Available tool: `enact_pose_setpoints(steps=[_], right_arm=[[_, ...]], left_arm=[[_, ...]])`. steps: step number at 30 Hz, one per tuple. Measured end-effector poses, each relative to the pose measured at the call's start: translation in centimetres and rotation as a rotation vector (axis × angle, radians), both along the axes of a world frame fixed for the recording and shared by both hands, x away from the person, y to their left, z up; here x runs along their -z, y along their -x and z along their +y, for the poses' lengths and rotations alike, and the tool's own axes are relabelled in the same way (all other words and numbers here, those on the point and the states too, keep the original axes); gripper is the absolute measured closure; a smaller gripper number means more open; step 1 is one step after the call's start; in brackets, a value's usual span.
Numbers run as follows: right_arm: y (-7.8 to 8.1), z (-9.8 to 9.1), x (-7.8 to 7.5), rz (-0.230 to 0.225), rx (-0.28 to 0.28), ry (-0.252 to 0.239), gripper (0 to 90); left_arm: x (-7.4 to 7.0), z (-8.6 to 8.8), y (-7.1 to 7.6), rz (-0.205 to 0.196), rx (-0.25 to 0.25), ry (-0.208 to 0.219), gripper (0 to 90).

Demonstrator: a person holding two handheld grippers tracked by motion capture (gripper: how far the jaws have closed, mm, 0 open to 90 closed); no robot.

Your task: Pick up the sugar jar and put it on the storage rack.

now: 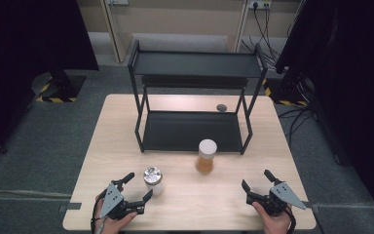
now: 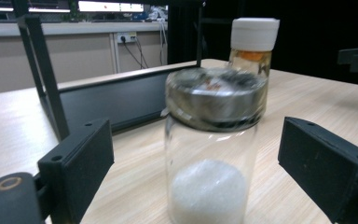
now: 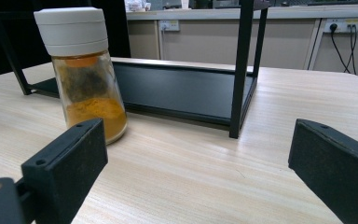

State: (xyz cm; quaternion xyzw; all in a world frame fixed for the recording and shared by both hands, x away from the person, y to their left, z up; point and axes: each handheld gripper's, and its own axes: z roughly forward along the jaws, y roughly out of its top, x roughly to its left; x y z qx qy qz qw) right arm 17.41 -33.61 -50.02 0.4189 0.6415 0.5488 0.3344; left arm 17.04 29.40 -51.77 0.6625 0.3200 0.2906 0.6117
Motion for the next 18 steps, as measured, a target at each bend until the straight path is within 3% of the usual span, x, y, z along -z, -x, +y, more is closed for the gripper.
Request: enact_pose_setpoints(steps=[8, 18], right_arm=[[0.0, 0.1, -0.1, 0.002, -0.001, 0.010, 4.6], [-0.1, 0.2, -0.2, 0.003, -0.003, 0.024, 4.6]], left_arm=[[-0.4, -1.2, -0.5, -0.012, 0.028, -0.005, 11.3], [-1.0, -2.4, -2.0, 0.000, 0.019, -0.006, 19.2]])
